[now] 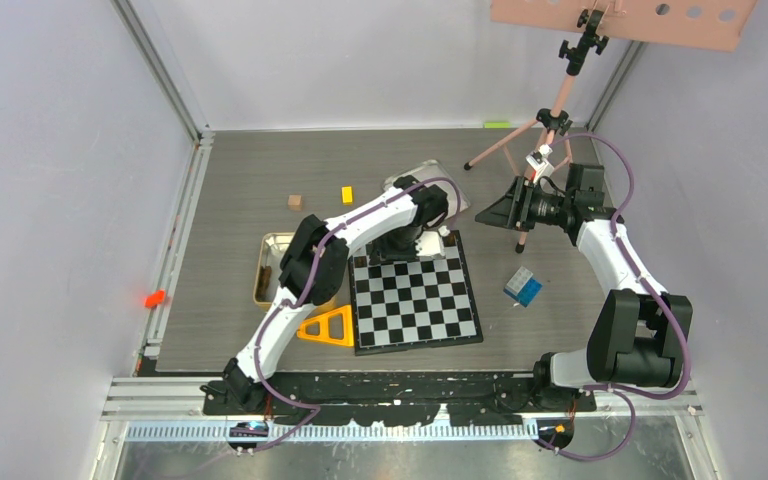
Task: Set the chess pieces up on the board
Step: Place the chess piece on the chessboard.
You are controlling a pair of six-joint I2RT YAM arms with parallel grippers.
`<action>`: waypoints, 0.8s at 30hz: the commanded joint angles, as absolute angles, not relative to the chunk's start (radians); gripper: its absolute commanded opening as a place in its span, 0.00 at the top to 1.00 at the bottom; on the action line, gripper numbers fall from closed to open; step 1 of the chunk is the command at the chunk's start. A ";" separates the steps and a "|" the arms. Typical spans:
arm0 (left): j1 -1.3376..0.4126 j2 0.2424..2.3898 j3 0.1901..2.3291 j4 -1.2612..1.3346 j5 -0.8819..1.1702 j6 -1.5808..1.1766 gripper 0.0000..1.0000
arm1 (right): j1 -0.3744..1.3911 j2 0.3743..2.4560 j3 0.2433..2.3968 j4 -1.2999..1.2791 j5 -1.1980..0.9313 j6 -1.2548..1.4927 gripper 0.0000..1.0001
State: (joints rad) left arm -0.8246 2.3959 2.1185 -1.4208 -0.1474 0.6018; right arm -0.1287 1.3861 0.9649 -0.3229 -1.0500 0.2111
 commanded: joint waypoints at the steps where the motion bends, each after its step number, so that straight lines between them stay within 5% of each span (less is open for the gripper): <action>1: -0.828 2.374 2.139 -1.392 -0.148 0.588 0.77 | -0.136 1.360 0.963 -0.314 -1.072 0.192 0.41; 13: -0.827 2.301 2.127 -1.365 -0.177 0.578 0.68 | -0.137 1.364 0.966 -0.318 -1.074 0.190 0.41; 24: -0.756 1.977 1.953 -1.284 -0.100 0.487 0.60 | -0.137 1.360 0.969 -0.322 -1.074 0.190 0.42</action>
